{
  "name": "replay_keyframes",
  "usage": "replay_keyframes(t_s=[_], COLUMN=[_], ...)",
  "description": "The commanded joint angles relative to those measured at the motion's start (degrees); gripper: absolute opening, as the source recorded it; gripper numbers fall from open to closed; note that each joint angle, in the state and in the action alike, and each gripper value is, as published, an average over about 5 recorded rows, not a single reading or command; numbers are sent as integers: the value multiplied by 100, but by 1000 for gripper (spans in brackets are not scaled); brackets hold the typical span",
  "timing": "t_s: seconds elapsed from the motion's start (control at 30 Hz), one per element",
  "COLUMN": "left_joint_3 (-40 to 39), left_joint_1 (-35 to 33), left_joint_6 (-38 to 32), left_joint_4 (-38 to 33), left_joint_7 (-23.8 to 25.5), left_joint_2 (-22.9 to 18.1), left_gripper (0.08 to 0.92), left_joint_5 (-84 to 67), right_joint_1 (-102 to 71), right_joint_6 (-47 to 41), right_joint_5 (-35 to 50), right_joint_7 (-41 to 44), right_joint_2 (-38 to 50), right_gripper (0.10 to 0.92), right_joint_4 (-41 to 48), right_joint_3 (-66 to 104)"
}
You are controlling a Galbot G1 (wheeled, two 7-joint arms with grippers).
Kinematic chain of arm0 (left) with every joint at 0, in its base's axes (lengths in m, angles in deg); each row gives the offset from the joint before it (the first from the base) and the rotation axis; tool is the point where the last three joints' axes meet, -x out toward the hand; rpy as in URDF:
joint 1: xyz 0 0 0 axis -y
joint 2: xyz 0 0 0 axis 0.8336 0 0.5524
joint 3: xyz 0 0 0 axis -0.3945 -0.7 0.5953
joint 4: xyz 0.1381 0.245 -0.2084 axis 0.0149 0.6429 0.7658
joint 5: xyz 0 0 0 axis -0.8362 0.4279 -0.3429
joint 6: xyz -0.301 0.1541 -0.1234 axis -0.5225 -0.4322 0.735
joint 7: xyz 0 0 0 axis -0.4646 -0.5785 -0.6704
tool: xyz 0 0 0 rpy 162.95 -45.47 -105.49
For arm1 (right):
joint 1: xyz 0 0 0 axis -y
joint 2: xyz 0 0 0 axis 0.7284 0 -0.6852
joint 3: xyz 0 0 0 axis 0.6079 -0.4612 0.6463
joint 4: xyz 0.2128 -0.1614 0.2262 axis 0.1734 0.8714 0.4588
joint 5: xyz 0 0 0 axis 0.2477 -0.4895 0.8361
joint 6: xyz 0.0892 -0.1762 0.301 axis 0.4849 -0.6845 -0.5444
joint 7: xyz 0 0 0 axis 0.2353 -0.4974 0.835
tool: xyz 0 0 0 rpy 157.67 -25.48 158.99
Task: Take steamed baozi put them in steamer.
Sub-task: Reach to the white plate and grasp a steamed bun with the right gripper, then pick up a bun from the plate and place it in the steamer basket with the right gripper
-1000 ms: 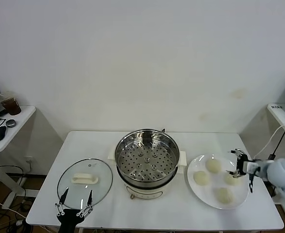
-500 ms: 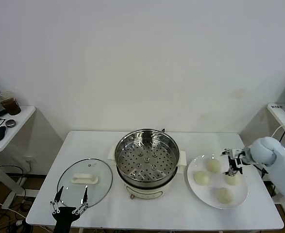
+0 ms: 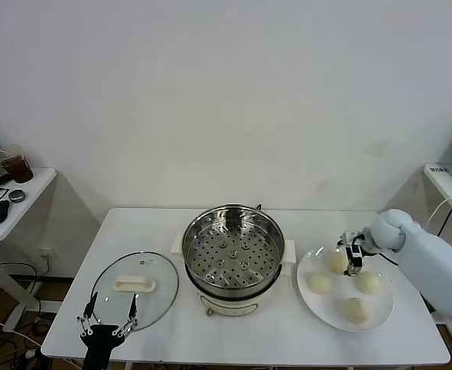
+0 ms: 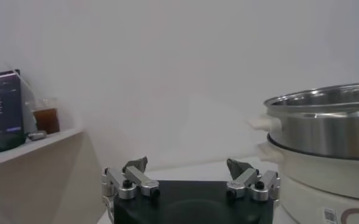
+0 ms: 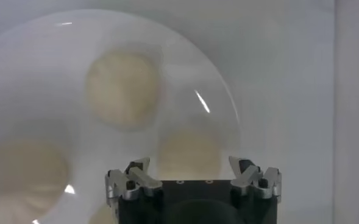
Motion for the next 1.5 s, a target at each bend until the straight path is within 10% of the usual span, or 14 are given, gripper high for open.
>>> replay_keyframes(t_s=[0.03, 0.83, 1.5], left_joint_3=[9, 75, 112], left_joint_1=[2, -13, 14], left_joint_6=[1, 1, 48], left_joint_4=[1, -20, -202], left_joint_7=[-2, 3, 19], left_joint_2=[-1, 21, 249], left_gripper=[823, 823, 823], left_joint_5=[0, -7, -173], right_joint_1=[311, 371, 4088], right_joint_6=[43, -33, 557], right_joint_5=[-173, -2, 2520], right_joint_7=[42, 154, 559], right_joint_2=[-285, -139, 511], right_gripper=[815, 578, 577], right_joint_4=[435, 234, -772], right_joint_3=[-351, -462, -2683])
